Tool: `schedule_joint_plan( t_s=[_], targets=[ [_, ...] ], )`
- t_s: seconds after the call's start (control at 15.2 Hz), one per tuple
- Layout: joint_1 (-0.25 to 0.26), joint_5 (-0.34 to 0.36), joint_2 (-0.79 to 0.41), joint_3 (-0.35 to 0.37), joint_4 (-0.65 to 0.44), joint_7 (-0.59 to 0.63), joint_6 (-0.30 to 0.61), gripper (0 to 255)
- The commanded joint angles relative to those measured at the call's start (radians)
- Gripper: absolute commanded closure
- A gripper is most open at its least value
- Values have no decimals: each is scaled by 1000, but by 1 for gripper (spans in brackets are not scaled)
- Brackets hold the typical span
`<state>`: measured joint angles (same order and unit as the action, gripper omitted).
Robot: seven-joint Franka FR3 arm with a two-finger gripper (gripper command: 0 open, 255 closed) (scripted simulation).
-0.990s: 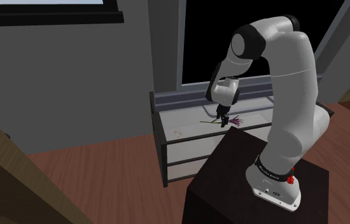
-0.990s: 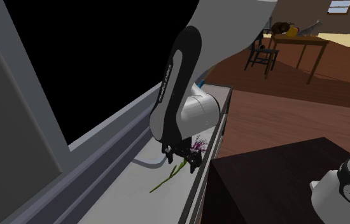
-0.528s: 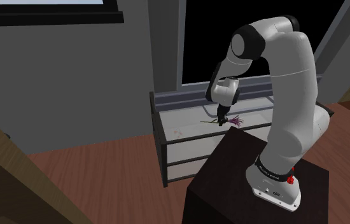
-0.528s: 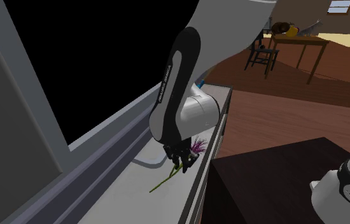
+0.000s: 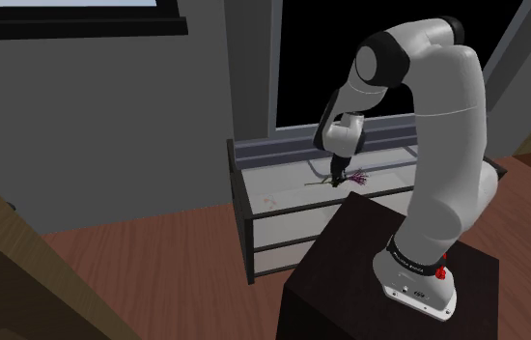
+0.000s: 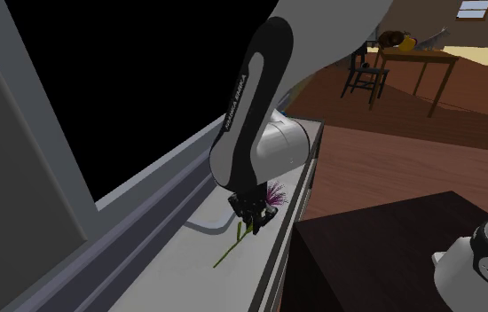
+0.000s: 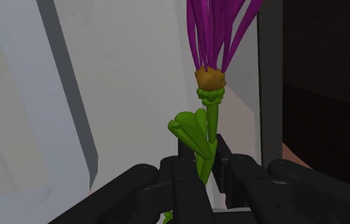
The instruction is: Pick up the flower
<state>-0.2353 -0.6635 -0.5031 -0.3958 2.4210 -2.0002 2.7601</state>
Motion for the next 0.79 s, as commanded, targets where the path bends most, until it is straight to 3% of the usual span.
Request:
schedule_joint_plan(
  t_s=[0.0, 0.59, 0.73],
  targets=[
    [22, 27, 30, -27, 14, 22, -16, 255],
    [123, 179, 166, -158, 59, 136, -97, 255],
    [124, 182, 168, -160, 59, 138, -98, 255]
  ],
)
